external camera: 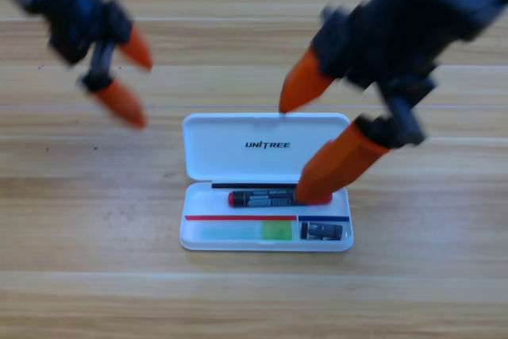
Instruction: Clean up eraser and pencils
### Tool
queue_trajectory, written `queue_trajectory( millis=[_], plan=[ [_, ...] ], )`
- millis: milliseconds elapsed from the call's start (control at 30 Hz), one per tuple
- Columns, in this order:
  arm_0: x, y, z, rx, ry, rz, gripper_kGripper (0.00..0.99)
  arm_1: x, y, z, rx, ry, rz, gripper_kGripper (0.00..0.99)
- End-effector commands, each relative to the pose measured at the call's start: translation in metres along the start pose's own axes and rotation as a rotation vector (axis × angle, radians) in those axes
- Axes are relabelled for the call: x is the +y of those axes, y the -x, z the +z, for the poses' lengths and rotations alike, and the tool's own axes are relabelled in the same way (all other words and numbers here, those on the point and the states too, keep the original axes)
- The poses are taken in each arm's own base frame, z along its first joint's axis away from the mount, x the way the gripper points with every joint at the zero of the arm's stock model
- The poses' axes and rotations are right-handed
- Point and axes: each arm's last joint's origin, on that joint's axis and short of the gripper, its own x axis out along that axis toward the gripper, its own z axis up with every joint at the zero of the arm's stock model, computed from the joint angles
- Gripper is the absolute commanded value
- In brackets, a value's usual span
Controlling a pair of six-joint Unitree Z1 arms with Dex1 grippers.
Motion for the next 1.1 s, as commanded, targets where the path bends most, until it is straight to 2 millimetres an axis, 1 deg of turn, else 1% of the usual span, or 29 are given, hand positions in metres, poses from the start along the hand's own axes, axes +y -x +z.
queue_trajectory(
  millis=[33,67,133,200,267,300,333,367,400,500,567,633,933,1100],
  plan=[
    [0.079,-0.042,-0.012,-0.081,0.106,-0.027,0.868,0.036,0.042,-0.025,-0.167,0.01,-0.082,0.943],
    [0.094,-0.054,-0.016,-0.106,0.117,-0.047,0.813,0.04,0.044,-0.03,-0.183,0.005,-0.08,0.943],
    [0.115,-0.076,-0.022,-0.139,0.12,-0.082,0.676,0.047,0.047,-0.035,-0.206,0.002,-0.081,0.945],
    [0.129,-0.098,-0.03,-0.18,0.122,-0.126,0.494,0.051,0.048,-0.039,-0.215,-0.003,-0.081,0.945],
    [0.137,-0.123,-0.042,-0.218,0.132,-0.187,0.333,0.053,0.047,-0.04,-0.213,-0.006,-0.074,0.945],
    [0.141,-0.135,-0.048,-0.236,0.139,-0.216,0.287,0.052,0.046,-0.04,-0.214,-0.008,-0.071,0.945],
    [0.142,-0.148,-0.052,-0.239,0.15,-0.242,0.279,0.051,0.045,-0.04,-0.209,-0.01,-0.068,0.945],
    [0.143,-0.162,-0.057,-0.243,0.169,-0.278,0.155,0.051,0.044,-0.04,-0.208,-0.011,-0.067,0.945],
    [0.143,-0.172,-0.061,-0.234,0.183,-0.297,0.0,0.05,0.043,-0.041,-0.205,-0.014,-0.063,0.945],
    [0.139,-0.192,-0.071,-0.231,0.188,-0.351,0.0,0.05,0.04,-0.041,-0.201,-0.017,-0.057,0.956],
    [0.136,-0.198,-0.074,-0.237,0.183,-0.371,0.0,0.05,0.04,-0.041,-0.201,-0.018,-0.051,0.957],
    [0.134,-0.199,-0.075,-0.242,0.189,-0.383,0.0,0.05,0.04,-0.041,-0.204,-0.019,-0.046,0.957],
    [0.125,-0.192,-0.076,-0.239,0.202,-0.421,0.0,0.052,0.037,-0.044,-0.199,-0.027,-0.03,0.957],
    [0.109,-0.181,-0.069,-0.252,0.2,-0.475,0.0,0.051,0.035,-0.045,-0.196,-0.03,-0.029,0.957]
  ],
)
